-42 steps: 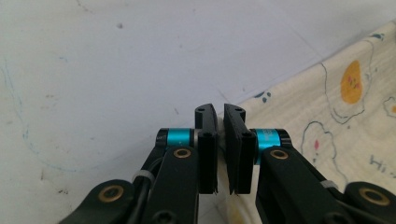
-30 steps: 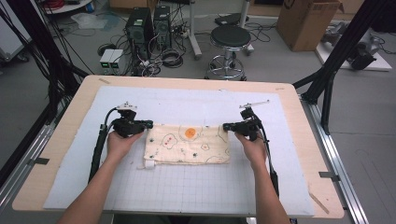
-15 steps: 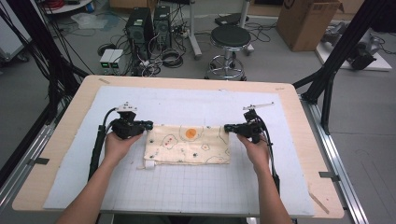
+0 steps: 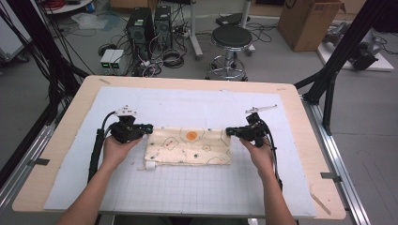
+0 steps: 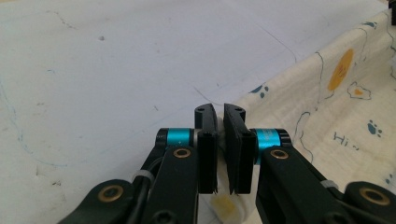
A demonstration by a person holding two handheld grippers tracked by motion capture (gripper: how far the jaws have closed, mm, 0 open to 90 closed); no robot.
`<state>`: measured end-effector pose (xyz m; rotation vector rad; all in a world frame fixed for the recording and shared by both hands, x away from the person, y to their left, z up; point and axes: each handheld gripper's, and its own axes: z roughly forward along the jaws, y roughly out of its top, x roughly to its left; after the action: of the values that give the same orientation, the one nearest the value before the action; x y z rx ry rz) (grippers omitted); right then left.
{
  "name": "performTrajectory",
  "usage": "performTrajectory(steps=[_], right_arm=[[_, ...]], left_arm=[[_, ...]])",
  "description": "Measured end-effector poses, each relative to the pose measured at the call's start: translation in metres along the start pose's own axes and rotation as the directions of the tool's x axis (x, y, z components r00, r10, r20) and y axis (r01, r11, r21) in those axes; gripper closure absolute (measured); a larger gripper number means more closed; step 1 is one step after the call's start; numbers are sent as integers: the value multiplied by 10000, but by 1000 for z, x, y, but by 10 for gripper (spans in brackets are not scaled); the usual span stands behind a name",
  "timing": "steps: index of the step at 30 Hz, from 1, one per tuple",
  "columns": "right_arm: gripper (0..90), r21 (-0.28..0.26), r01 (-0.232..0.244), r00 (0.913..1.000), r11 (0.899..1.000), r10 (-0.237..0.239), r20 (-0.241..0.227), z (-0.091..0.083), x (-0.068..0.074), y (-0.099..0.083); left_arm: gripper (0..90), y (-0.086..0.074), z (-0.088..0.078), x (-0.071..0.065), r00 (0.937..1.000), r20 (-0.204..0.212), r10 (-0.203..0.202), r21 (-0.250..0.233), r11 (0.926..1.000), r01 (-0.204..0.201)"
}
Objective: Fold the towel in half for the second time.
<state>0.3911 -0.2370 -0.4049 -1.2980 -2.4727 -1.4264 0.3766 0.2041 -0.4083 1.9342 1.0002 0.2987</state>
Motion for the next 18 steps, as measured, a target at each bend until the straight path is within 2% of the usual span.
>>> performTrajectory(steps=[5,9,18], right_arm=[[856,12,186,9998,9998,-186,20,-1,2,-3],[856,33,271,9996,9996,-271,-31,-3,5,-6],[856,-10,525,9985,9986,-525,-148,-8,13,-8]], left_arm=[[836,-1,-3,-3,9997,21,247,29,9997,-247],[836,-5,-6,-3,9998,182,-4,-214,9998,8],[834,-12,-12,-5,9993,374,-29,-367,9993,43]])
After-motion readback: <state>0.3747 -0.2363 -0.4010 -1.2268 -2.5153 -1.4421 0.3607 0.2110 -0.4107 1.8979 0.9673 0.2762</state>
